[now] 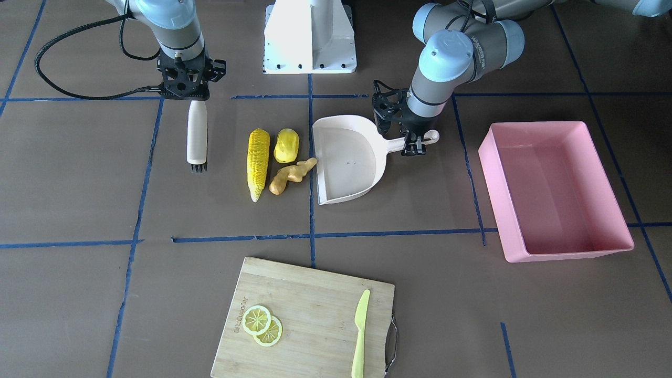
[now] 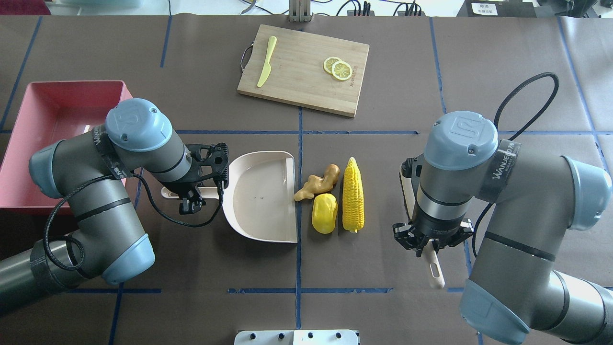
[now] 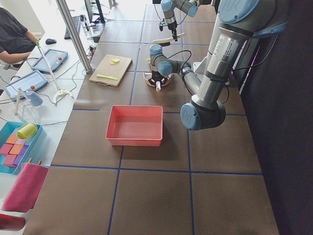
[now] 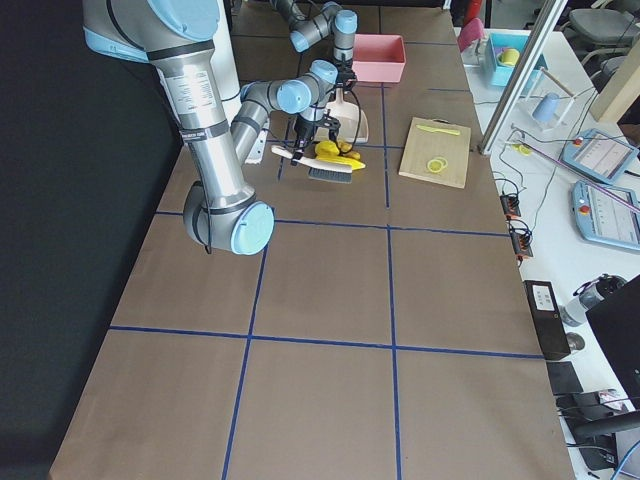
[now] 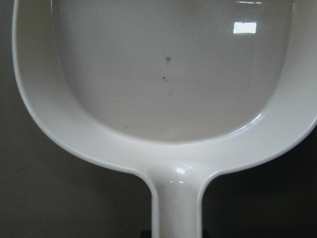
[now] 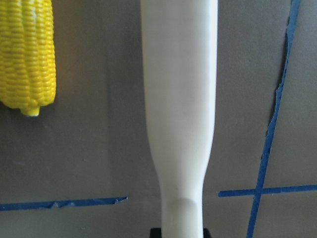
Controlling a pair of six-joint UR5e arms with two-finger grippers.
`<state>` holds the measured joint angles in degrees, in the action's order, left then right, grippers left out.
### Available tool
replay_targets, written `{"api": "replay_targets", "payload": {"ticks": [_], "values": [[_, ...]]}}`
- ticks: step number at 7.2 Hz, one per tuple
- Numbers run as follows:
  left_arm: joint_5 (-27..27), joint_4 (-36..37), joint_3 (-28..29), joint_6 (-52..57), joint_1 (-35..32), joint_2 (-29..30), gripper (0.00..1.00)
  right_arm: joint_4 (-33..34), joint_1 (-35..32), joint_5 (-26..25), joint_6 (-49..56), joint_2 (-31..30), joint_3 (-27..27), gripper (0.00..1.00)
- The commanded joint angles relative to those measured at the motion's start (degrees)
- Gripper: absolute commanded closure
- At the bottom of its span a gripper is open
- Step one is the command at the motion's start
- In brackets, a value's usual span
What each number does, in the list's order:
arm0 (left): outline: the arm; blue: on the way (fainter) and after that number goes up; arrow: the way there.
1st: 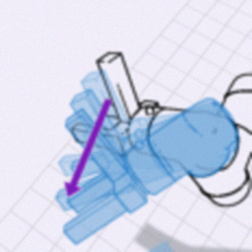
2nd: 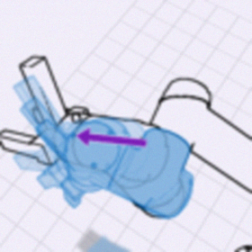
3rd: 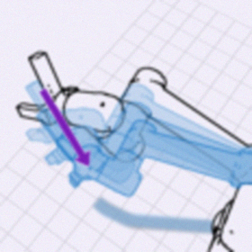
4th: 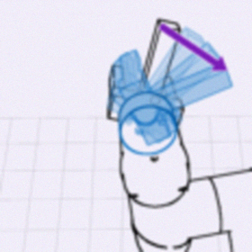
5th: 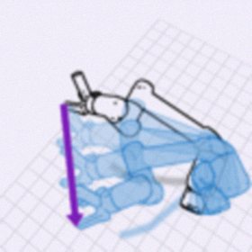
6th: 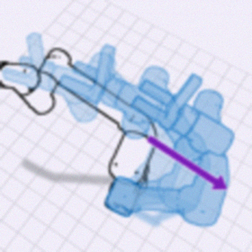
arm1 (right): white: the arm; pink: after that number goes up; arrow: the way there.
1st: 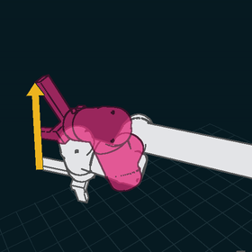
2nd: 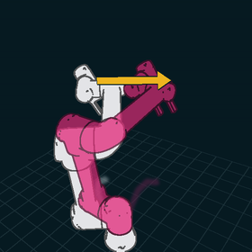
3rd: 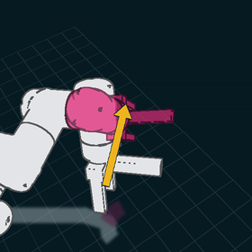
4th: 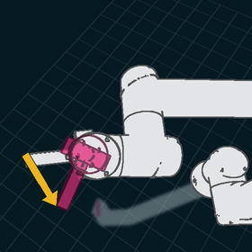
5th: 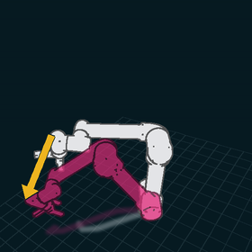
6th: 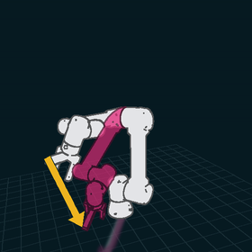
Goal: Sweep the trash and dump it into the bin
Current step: 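Lift the brush with the right gripper and carry it toward the yellow items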
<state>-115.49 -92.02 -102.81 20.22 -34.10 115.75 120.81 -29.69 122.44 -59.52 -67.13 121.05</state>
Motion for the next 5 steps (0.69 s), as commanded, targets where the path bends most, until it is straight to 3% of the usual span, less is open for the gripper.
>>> {"api": "replay_targets", "payload": {"ticks": [1, 5], "values": [[0.0, 0.0, 0.0, 0.0, 0.0, 0.3, 1.0, 0.0, 2.1, -0.6, -0.2, 0.2, -1.0, 1.0], [0.0, 0.0, 0.4, 0.0, 0.1, 0.2, 1.0, -0.5, 6.2, -4.0, -2.9, 3.0, -6.4, 1.0]]}}
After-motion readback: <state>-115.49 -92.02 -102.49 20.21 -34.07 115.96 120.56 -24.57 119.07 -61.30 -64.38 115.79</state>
